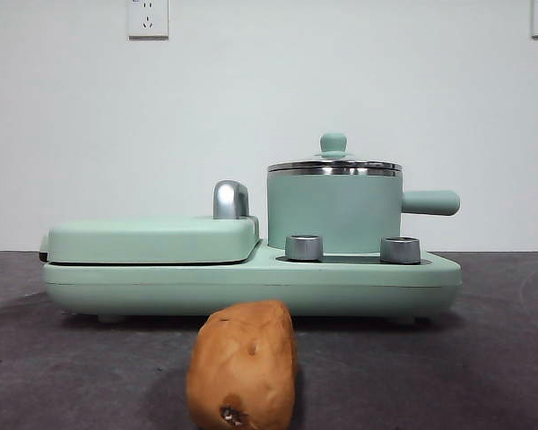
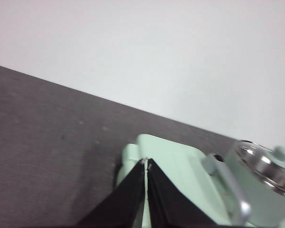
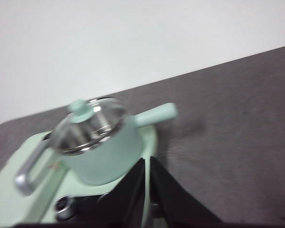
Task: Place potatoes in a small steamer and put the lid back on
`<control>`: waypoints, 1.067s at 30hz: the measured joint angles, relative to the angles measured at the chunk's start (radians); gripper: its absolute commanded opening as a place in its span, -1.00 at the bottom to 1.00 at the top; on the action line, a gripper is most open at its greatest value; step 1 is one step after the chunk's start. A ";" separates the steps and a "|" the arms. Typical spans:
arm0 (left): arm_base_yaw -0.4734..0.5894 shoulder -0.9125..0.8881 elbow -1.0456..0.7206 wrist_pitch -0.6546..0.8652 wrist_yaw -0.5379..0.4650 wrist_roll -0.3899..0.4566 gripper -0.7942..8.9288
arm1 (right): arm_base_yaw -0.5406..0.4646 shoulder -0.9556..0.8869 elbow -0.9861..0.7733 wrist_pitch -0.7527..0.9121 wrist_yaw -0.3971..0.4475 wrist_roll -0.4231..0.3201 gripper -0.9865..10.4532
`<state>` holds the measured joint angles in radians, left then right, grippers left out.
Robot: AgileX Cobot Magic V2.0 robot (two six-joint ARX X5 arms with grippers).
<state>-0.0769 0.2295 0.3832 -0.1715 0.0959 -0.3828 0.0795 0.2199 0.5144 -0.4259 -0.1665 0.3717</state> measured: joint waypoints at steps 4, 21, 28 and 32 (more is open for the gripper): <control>0.000 0.117 0.150 -0.077 0.081 -0.001 -0.82 | 0.000 0.121 0.132 -0.062 -0.108 -0.013 -0.80; 0.000 0.586 0.603 -0.354 0.577 0.159 -0.82 | 0.000 0.491 0.402 -0.159 -0.538 -0.152 -0.80; 0.000 0.637 0.605 -0.344 0.585 0.182 -0.82 | 0.000 0.505 0.402 -0.160 -0.530 -0.166 -0.80; 0.000 0.653 0.605 -0.344 0.585 0.184 -0.62 | 0.000 0.505 0.402 -0.161 -0.494 -0.167 -0.60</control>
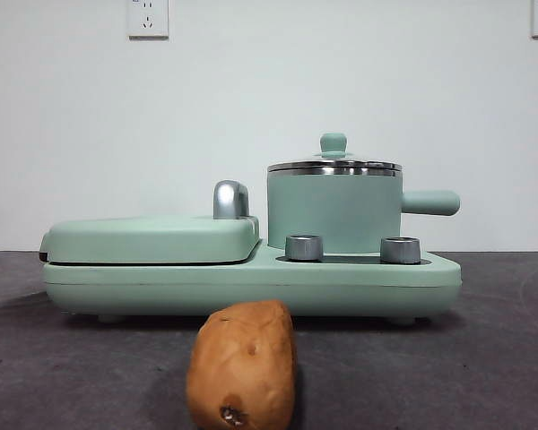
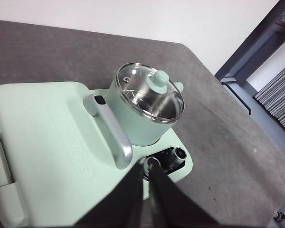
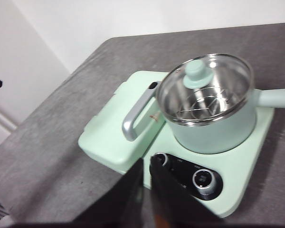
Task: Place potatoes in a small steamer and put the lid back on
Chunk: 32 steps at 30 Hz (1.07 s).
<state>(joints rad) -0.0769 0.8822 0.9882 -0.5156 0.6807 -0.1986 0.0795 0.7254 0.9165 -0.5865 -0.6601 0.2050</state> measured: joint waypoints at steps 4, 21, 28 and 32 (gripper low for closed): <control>0.000 0.014 0.000 0.001 0.000 0.000 -0.16 | 0.000 0.000 0.000 0.000 0.009 -0.001 -0.13; 0.000 0.027 0.000 0.003 0.000 0.000 0.25 | 0.000 0.000 0.000 0.002 0.035 0.000 0.02; -0.001 0.027 0.000 0.003 -0.001 -0.004 0.25 | 0.000 0.000 0.000 0.003 0.032 0.000 0.02; -0.027 0.047 0.020 0.001 -0.034 -0.014 0.25 | 0.000 0.000 0.000 0.002 0.032 0.000 0.02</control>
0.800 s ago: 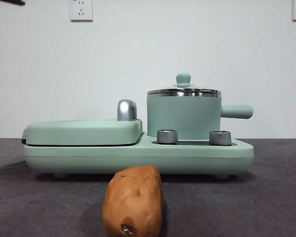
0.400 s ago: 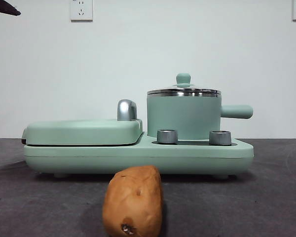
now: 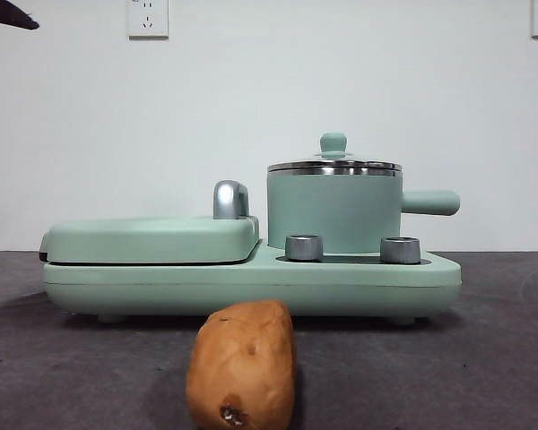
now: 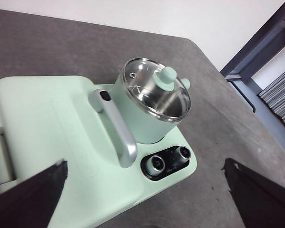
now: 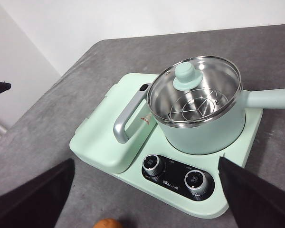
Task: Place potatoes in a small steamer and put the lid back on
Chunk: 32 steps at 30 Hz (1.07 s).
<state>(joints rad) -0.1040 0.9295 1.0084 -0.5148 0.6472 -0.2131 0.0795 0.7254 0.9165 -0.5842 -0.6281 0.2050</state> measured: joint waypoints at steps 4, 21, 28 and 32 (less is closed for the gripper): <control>-0.042 0.074 0.069 -0.006 -0.045 -0.011 0.25 | 0.000 0.000 0.000 0.000 -0.014 0.000 0.02; -0.385 0.768 0.853 -0.314 -0.398 0.087 0.25 | 0.000 0.000 0.000 -0.006 -0.032 0.001 0.02; -0.478 1.040 1.130 -0.323 -0.472 0.114 0.24 | 0.000 0.000 0.000 -0.007 -0.032 0.001 0.02; -0.523 1.144 1.187 -0.285 -0.516 0.117 0.22 | 0.000 0.000 0.000 -0.007 -0.032 0.001 0.02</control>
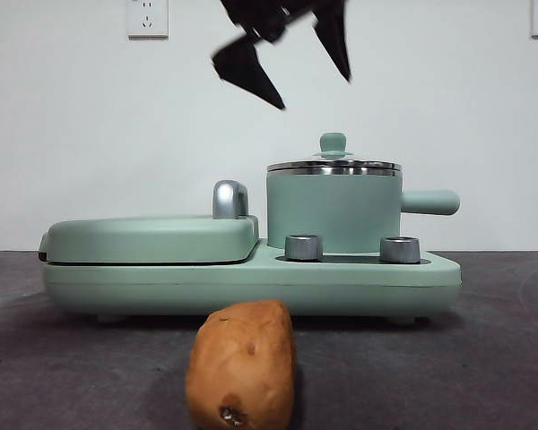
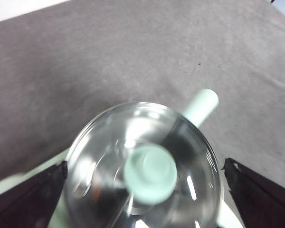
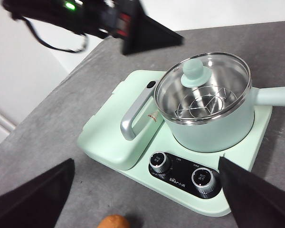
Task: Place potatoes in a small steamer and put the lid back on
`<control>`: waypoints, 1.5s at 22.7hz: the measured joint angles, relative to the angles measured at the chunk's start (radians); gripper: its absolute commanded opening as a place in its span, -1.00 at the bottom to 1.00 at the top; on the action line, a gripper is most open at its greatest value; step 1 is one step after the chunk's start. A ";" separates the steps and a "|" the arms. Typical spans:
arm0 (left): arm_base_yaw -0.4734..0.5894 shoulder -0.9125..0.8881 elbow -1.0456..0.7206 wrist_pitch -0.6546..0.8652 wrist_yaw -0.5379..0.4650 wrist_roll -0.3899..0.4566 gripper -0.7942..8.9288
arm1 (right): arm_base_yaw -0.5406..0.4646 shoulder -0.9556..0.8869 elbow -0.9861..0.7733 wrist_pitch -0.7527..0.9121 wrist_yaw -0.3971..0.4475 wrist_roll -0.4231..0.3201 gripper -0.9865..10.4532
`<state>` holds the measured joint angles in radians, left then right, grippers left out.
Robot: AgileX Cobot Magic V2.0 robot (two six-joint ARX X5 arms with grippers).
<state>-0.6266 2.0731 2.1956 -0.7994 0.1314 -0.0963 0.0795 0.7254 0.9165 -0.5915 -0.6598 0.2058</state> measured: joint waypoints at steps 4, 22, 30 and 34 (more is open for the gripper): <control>-0.031 0.060 0.000 0.021 -0.004 0.000 0.11 | 0.000 0.000 0.000 0.000 0.000 0.000 0.02; -0.083 0.095 0.001 0.021 -0.110 0.011 -0.01 | 0.000 0.000 0.000 -0.025 0.000 0.000 0.02; -0.083 0.119 0.006 0.009 -0.158 0.026 -0.35 | 0.000 0.000 0.000 -0.025 0.000 0.000 0.02; -0.082 0.119 0.010 0.013 -0.167 0.027 -0.59 | 0.000 0.000 0.000 -0.025 0.000 0.000 0.02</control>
<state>-0.7090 2.1921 2.2059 -0.7864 -0.0360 -0.0689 0.0795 0.7254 0.9165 -0.6167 -0.6598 0.2054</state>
